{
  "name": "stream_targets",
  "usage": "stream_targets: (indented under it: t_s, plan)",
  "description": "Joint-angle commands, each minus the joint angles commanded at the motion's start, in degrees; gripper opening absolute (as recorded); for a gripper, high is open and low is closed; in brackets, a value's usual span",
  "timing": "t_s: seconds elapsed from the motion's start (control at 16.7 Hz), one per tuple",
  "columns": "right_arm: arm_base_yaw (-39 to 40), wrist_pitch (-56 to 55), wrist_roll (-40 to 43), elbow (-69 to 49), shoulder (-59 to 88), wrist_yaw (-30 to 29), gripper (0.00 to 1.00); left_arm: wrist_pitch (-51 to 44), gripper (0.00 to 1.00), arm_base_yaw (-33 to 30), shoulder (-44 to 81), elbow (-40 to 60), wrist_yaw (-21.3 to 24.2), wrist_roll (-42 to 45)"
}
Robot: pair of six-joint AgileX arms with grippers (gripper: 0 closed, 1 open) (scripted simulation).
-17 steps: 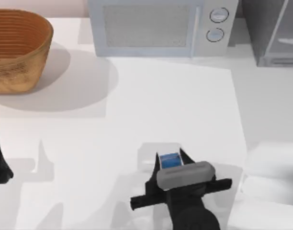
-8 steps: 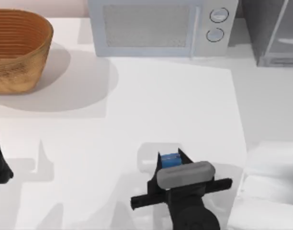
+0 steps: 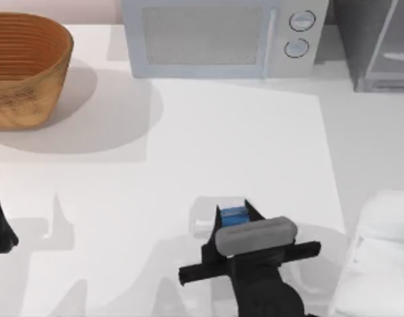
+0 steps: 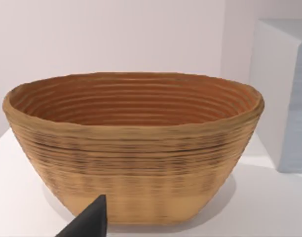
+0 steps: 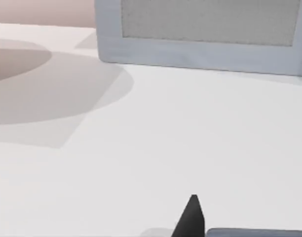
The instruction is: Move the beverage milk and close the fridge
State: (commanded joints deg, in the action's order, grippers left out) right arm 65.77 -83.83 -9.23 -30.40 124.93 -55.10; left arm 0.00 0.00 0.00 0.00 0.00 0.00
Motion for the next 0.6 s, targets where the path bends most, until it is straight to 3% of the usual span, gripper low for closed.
stream_targets:
  t_s: [0.6]
  plan:
    - [-0.1, 5.4, -0.2, 0.6, -5.8, 0.1, 0.00, 0.0, 1.00, 0.0, 0.0, 0.0, 0.0, 0.0]
